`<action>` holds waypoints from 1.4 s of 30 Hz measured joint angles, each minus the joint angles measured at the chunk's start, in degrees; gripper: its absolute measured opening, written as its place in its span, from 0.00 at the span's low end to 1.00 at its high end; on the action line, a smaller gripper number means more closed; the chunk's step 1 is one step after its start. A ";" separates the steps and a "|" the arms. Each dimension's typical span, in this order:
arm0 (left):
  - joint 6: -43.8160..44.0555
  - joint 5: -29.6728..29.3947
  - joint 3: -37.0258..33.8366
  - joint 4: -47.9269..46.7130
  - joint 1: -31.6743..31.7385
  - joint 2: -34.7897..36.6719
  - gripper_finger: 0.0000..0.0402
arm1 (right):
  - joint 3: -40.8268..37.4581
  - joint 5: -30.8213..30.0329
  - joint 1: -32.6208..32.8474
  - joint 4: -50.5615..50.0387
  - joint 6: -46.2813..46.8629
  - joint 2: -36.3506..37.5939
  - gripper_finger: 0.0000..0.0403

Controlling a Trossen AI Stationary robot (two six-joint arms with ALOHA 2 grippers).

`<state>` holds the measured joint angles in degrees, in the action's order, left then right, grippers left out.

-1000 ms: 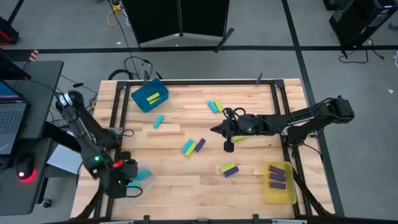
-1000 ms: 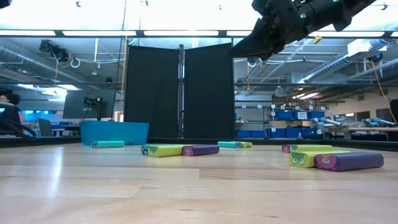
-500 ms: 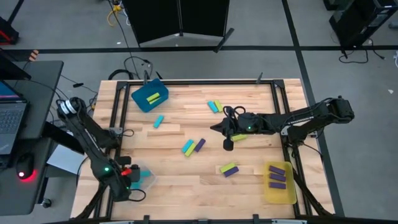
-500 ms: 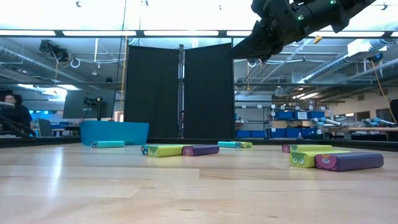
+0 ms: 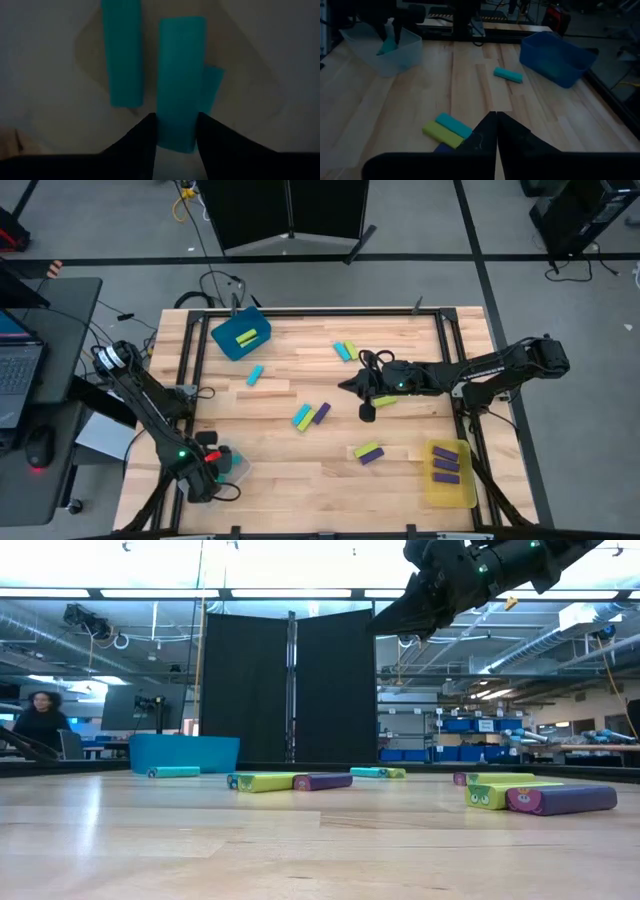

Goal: Sort blocks
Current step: Put the blue block into the transparent bin, then put the violet block into the yellow bin

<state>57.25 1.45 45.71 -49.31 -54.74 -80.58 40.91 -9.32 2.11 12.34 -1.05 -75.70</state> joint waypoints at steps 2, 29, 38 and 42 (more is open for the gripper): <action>-0.02 0.02 0.00 0.28 0.00 0.00 0.37 | 0.00 0.42 0.00 0.00 0.03 0.00 0.06; -4.88 -18.70 0.00 -1.38 6.11 16.05 0.01 | 0.27 4.21 0.07 -3.28 0.55 0.00 0.06; -22.00 -23.74 -1.42 7.45 15.87 22.28 0.01 | 0.35 7.50 0.17 -6.00 3.01 0.00 0.07; -27.96 -19.70 -7.80 19.32 19.68 25.37 0.00 | 0.35 7.54 0.93 -9.88 3.90 0.02 0.09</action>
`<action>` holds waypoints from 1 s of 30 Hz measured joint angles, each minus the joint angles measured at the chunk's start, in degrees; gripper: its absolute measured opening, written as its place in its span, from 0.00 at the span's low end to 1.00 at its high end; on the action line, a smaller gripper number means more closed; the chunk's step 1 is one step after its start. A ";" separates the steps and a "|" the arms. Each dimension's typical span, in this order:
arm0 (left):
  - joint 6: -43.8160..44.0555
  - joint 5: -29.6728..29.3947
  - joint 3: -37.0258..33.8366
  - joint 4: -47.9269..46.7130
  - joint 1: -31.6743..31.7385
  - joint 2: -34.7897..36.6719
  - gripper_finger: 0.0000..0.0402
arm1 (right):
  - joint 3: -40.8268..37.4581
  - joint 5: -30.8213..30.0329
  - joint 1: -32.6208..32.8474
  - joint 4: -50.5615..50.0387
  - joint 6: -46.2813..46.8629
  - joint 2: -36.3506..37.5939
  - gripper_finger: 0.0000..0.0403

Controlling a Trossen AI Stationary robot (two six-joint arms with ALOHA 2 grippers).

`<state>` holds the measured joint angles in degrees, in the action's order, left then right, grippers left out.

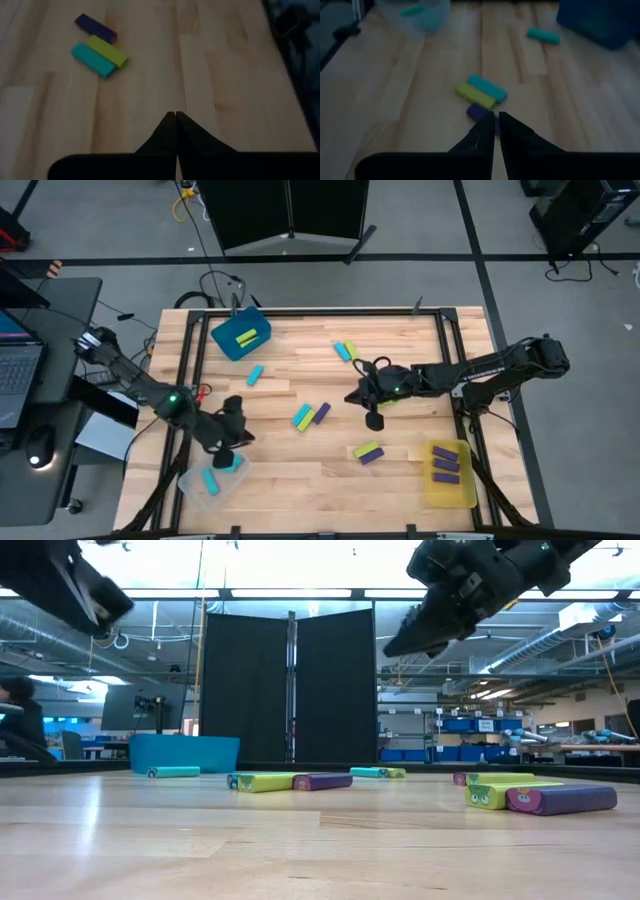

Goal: Sort blocks
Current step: Put the violet block into the yellow bin

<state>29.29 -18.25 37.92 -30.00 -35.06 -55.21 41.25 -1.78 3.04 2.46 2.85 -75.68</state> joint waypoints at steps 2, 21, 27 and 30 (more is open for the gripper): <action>-1.92 1.36 -4.19 6.38 1.98 1.66 0.00 | 0.00 0.00 0.68 -1.69 0.31 0.00 0.10; -13.23 7.02 -14.93 33.63 12.97 4.27 0.00 | 0.04 0.01 8.56 -12.77 12.26 -0.02 0.33; -12.25 8.16 -14.91 33.59 15.41 2.84 0.00 | 0.04 -2.58 10.78 -11.54 13.88 -0.13 0.39; -12.47 10.07 -14.91 33.89 16.35 1.27 0.00 | 0.04 -2.73 10.79 -9.13 11.24 -0.13 0.39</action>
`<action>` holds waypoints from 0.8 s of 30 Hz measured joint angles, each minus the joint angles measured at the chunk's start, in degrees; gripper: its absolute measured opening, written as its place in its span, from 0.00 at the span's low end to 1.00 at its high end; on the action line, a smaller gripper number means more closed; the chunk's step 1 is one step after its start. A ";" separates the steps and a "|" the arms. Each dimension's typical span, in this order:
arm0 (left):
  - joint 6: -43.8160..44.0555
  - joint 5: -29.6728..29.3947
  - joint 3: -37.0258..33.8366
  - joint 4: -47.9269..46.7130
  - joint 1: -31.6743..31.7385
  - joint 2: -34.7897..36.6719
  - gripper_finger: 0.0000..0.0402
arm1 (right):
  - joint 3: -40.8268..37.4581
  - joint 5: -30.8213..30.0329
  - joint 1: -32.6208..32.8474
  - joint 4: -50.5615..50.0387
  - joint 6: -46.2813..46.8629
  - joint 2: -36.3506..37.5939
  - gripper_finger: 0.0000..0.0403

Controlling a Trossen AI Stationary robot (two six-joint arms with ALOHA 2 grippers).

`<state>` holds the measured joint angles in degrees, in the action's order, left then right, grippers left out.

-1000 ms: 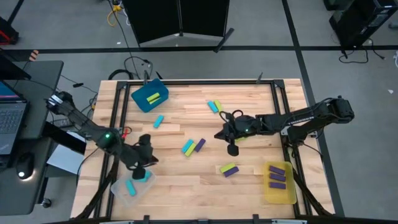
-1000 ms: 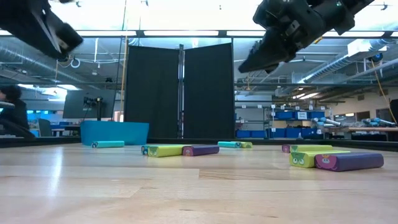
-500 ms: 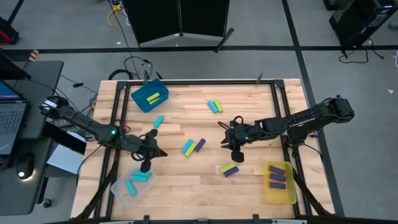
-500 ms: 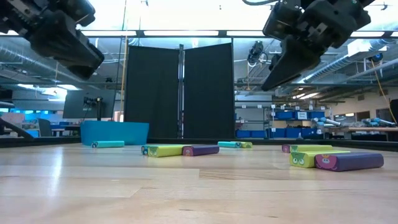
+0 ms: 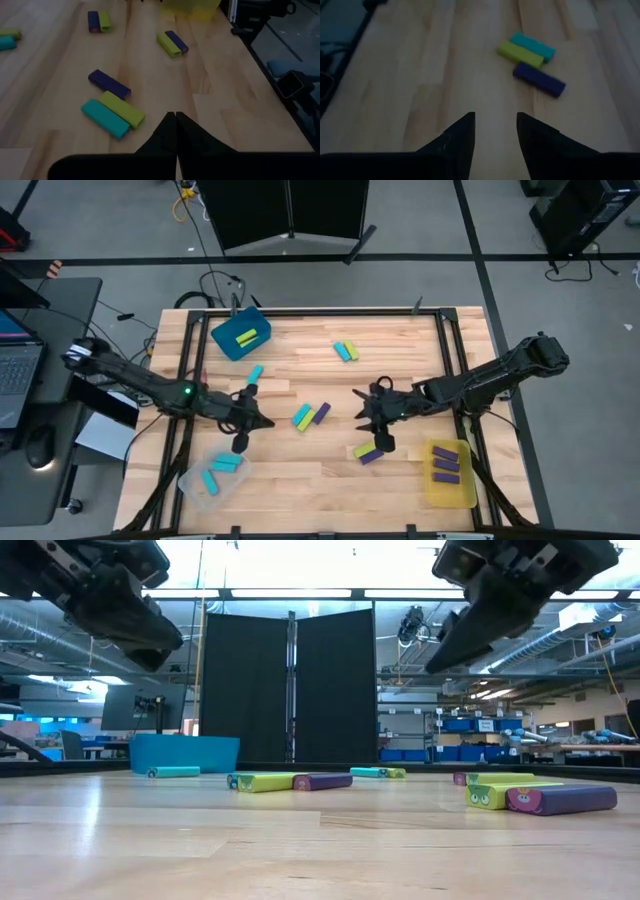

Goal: Sort blocks
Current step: Put the violet block into the yellow bin

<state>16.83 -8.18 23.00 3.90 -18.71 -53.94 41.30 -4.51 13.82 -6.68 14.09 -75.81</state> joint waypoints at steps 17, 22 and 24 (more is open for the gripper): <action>-5.06 3.21 0.00 4.66 2.90 -3.66 0.00 | 20.86 4.48 -7.73 -11.99 -16.02 -18.00 0.39; -6.11 3.46 0.01 4.77 2.90 -3.66 0.00 | 29.79 7.50 -9.84 -20.62 -24.38 -26.00 0.42; -6.06 3.83 0.00 4.87 2.90 -3.66 0.00 | 32.66 7.48 -10.45 -24.31 -27.27 -28.81 0.44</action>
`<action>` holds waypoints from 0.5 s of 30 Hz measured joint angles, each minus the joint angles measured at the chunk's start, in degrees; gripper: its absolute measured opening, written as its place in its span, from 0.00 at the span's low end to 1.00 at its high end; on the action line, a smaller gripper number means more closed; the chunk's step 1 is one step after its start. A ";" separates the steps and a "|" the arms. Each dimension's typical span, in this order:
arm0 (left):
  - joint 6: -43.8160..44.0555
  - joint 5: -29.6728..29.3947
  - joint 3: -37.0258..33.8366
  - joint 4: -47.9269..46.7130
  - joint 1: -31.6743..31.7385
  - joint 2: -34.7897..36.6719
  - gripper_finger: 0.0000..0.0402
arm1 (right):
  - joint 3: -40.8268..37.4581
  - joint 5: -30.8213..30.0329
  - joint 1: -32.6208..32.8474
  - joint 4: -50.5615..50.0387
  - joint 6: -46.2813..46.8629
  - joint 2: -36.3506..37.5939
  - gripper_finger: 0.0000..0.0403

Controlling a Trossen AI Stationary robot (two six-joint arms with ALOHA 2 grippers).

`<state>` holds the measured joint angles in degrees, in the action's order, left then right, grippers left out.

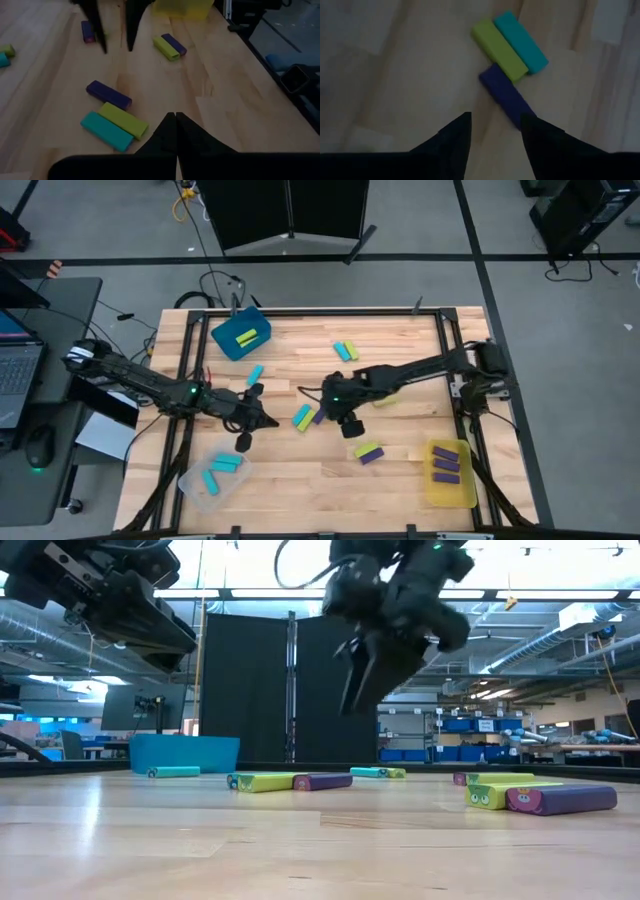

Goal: Sort blocks
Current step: Put the violet block into the yellow bin

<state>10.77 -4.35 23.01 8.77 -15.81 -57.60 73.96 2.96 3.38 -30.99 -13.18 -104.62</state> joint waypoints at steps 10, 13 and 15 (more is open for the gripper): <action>1.24 1.34 0.00 -0.08 -0.02 0.00 0.00 | 8.71 -1.68 -2.23 -6.42 -8.57 -8.94 0.61; 1.24 1.37 0.01 -0.11 -0.02 0.00 0.00 | 9.41 -1.62 -2.59 -6.31 -11.02 -10.70 0.63; 1.24 1.39 0.02 -0.10 -0.02 0.00 0.00 | 9.44 -1.10 -2.92 -5.89 -11.86 -11.76 0.63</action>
<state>12.01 -2.96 23.03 8.68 -15.84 -57.60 83.40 1.86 0.46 -36.88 -25.03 -116.38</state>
